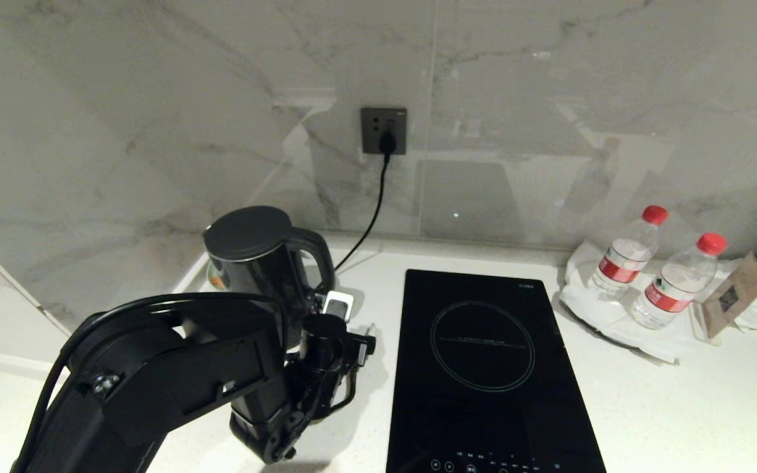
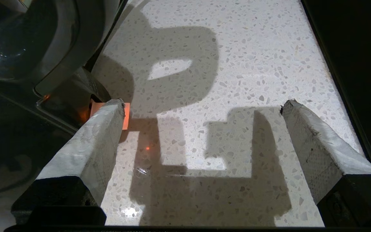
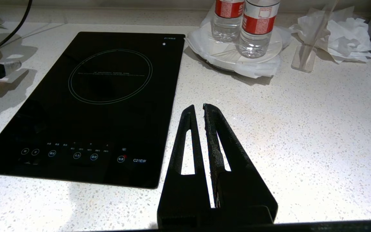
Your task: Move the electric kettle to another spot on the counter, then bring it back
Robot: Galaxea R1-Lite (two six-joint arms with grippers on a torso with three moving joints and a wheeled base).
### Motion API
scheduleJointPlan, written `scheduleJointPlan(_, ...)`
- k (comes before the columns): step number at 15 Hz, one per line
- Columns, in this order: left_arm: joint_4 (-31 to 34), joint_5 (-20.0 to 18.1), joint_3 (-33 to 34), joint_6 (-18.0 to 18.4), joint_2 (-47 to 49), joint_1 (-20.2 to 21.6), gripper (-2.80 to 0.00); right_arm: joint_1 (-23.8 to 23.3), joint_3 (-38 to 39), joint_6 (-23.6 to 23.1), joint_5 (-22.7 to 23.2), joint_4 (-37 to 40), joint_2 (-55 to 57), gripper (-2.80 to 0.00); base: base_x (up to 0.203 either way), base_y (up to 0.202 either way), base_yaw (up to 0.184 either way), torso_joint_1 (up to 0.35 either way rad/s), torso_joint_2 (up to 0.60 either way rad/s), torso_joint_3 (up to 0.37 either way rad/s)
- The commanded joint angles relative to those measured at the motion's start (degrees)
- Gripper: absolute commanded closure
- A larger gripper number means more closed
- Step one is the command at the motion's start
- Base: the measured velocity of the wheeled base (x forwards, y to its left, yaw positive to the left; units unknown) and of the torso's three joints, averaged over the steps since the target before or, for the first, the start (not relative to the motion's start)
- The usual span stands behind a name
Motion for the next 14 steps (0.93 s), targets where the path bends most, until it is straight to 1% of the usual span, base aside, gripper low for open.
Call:
scheduleJointPlan(1, -0.3, 0.15, -0.05, 0.04, -0.18, -0.04, -2.8, 0.0, 0.0, -0.03, 0.02, -0.07, 0.0, 0.0, 0.0, 0.0, 0.0, 0.0, 0.0, 0.0)
scheduleJointPlan(4, -0.54, 0.45, 0.46, -0.05, -1.57, -0.23, -2.8, 0.0, 0.0, -0.03, 0.02, 0.02, 0.02, 0.0, 0.0, 0.0, 0.0, 0.0, 0.0, 0.0)
scheduleJointPlan(6, -0.74, 0.5, 2.23, -0.22, -2.99, -0.66, -2.8, 0.0, 0.0, -0.03, 0.02, 0.02, 0.09, 0.0, 0.0, 0.0, 0.0, 0.0, 0.0, 0.0)
scheduleJointPlan(9, -1.71, 0.48, 5.06, -1.48, -4.01, -1.3, -2.8, 0.0, 0.0, -0.03, 0.02, 0.02, 0.07, 0.0, 0.0, 0.0, 0.0, 0.0, 0.0, 0.0)
scheduleJointPlan(12, -3.93, 0.34, 6.94, -1.47, -2.97, -1.96, -2.8, 0.0, 0.0, -0.03, 0.02, 0.02, 0.01, 0.0, 0.0, 0.0, 0.0, 0.0, 0.0, 0.0)
scheduleJointPlan(14, -4.01, 0.32, 6.89, -1.45, -2.18, -2.42, -2.8, 0.0, 0.0, -0.03, 0.02, 0.02, 0.03, 0.0, 0.0, 0.0, 0.0, 0.0, 0.0, 0.0)
